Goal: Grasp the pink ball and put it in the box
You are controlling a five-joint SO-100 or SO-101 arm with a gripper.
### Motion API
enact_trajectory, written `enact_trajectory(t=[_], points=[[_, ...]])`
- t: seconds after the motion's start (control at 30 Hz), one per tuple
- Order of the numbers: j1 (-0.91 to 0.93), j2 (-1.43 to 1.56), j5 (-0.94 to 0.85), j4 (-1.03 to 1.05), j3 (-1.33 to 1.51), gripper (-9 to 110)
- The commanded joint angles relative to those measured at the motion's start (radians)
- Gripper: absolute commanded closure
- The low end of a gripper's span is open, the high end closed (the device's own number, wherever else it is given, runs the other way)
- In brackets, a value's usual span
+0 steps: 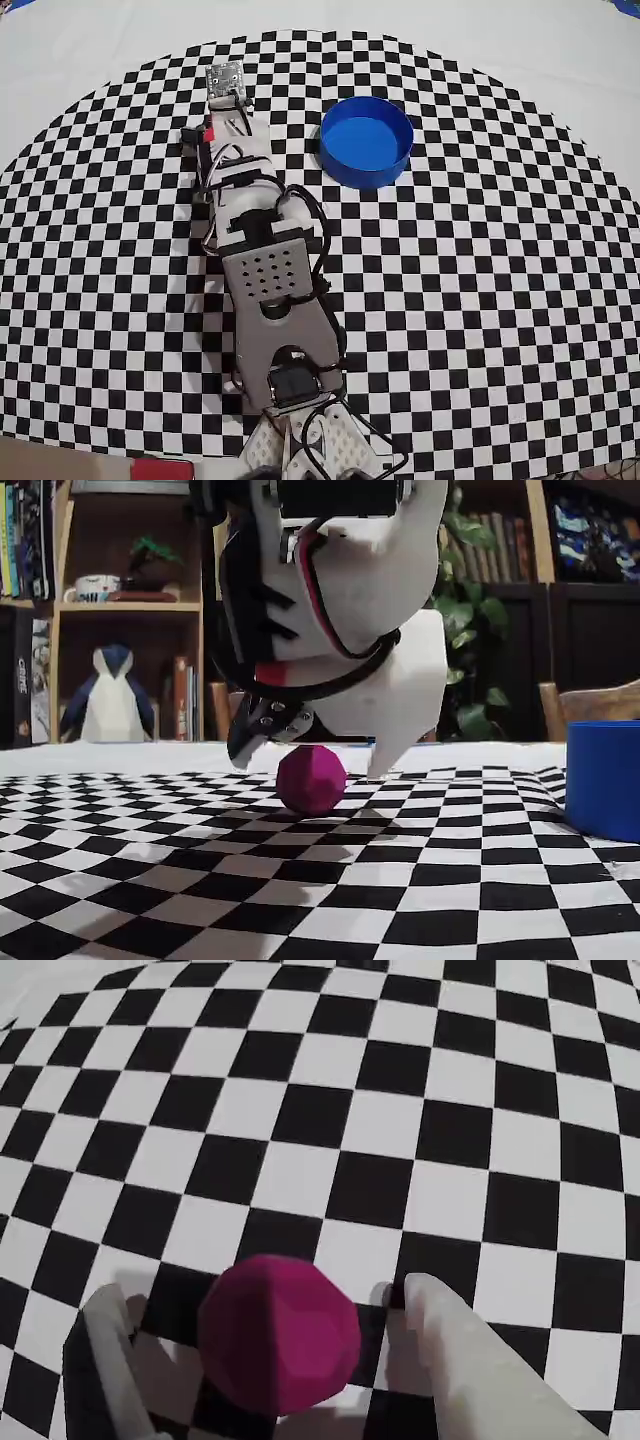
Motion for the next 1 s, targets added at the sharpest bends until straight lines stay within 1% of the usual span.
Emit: enact_trajectory(t=[0.0,0.97], points=[[-0.012,0.006,-0.009,0.003,-0.038,69],[-0.014,-0.011,-0.009,0.003,-0.044,69]])
